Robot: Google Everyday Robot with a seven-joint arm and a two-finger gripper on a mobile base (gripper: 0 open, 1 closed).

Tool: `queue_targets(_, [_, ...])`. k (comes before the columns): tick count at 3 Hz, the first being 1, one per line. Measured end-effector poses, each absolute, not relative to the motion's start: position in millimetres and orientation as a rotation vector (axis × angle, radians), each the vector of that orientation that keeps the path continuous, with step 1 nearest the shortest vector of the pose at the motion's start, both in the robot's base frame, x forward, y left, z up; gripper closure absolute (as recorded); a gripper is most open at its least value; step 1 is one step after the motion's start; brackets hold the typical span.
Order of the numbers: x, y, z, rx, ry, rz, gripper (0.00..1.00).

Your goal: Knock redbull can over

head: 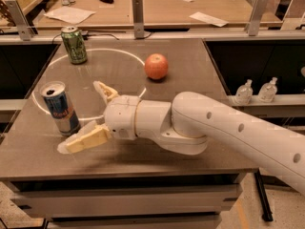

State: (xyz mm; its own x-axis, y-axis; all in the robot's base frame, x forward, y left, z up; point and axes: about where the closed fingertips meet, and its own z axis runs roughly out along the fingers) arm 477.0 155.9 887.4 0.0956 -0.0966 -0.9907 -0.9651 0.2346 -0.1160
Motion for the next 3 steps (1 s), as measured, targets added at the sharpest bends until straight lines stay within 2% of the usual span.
queue_targets(3, [483.0, 216.3, 886.4, -1.221, 1.269, 1.018, 0.00])
